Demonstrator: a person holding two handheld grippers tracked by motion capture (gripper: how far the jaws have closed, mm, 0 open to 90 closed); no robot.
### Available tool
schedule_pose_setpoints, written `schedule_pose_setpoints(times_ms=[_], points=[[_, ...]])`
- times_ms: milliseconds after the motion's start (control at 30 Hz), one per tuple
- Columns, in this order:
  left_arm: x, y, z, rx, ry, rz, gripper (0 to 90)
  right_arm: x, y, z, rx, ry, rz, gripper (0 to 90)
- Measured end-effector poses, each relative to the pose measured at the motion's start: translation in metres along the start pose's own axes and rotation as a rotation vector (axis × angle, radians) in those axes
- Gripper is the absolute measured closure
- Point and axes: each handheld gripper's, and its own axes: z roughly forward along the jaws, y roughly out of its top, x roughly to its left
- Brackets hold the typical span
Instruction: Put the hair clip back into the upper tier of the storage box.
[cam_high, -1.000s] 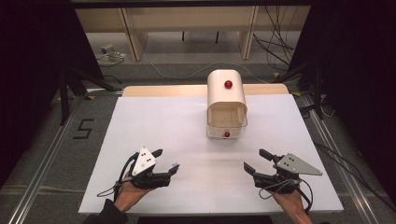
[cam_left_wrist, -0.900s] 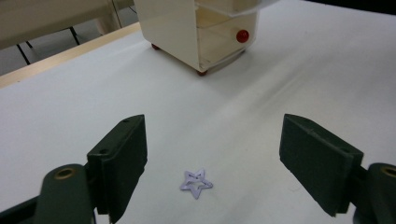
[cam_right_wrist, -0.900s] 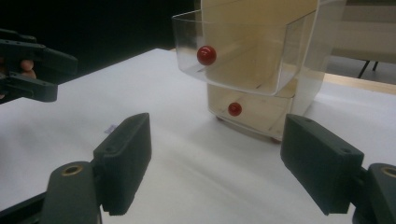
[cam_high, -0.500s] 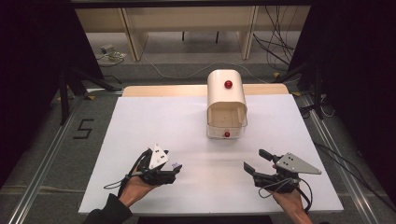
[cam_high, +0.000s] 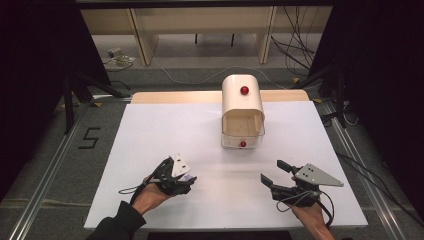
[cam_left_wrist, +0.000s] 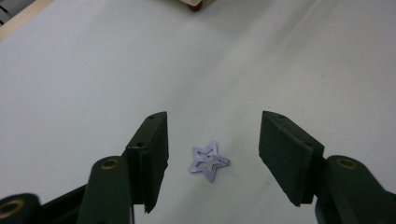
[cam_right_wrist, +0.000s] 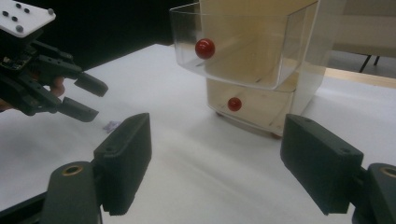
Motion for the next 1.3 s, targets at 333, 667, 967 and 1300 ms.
schedule_pose_setpoints(times_ms=[333,667,967,1300], points=[[0.005,0.001,0.013,0.061,-0.026,-0.001,53.9,0.000,0.000,0.000,0.005,-0.002,0.000,25.6],[0.004,0.002,0.024,0.124,-0.034,0.012,65.3,0.000,0.000,0.000,0.005,0.002,0.001,25.7],[0.005,0.002,0.030,0.159,-0.034,0.015,70.1,0.000,0.000,0.000,0.006,0.005,0.000,25.7],[0.006,0.002,0.034,0.186,-0.029,0.009,76.0,-0.001,-0.001,0.001,0.009,0.010,0.004,25.9]])
